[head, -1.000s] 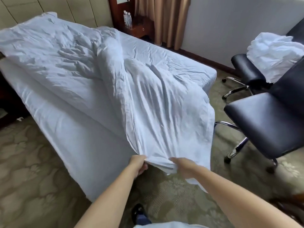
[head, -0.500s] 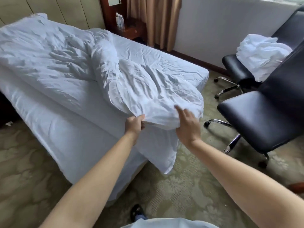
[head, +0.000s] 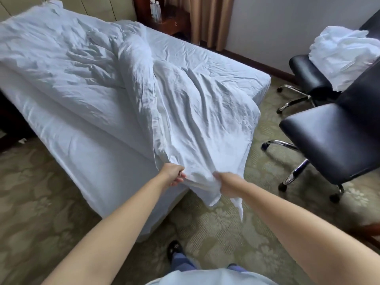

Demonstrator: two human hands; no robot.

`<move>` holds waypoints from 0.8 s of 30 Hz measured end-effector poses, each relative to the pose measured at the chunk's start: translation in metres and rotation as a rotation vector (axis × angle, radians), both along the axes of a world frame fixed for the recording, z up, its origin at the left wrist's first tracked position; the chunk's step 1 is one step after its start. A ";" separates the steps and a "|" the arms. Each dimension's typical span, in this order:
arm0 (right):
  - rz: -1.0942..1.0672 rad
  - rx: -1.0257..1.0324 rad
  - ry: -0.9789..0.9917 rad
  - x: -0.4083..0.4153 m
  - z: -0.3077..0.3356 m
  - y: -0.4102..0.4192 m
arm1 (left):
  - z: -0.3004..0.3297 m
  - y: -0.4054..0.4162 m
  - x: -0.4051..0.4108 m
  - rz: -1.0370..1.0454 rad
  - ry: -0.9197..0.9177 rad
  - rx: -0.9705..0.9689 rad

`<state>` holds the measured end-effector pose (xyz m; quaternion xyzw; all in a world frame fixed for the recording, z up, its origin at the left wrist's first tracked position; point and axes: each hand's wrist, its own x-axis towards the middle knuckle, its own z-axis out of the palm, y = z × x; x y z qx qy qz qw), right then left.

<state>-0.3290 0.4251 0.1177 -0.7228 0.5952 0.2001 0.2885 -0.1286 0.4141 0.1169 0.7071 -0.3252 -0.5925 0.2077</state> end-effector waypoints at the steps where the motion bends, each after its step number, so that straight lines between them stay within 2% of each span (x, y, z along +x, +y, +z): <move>1: 0.038 0.163 0.053 -0.003 -0.011 0.010 | -0.007 0.004 0.001 -0.015 -0.032 0.039; 3: 0.051 0.408 0.141 -0.007 -0.029 0.023 | -0.016 0.012 0.001 -0.080 -0.086 0.127; 4: 0.017 0.449 0.126 -0.008 -0.035 0.025 | -0.019 0.016 0.001 -0.120 -0.118 0.154; 7: -0.092 0.317 -0.039 -0.011 -0.034 0.023 | -0.025 0.018 -0.003 -0.159 -0.200 0.125; 10: -0.131 0.254 -0.132 -0.016 -0.029 0.017 | -0.024 0.012 -0.013 -0.048 -0.164 0.020; 12: -0.131 0.283 -0.155 -0.019 -0.029 0.016 | -0.019 0.008 -0.022 -0.004 -0.146 -0.019; 17: -0.077 0.268 -0.144 -0.021 -0.034 0.017 | -0.014 0.003 -0.040 -0.112 -0.211 -0.010; 24: -0.058 0.238 -0.204 -0.042 -0.036 0.002 | -0.013 0.001 -0.070 -0.149 -0.255 0.014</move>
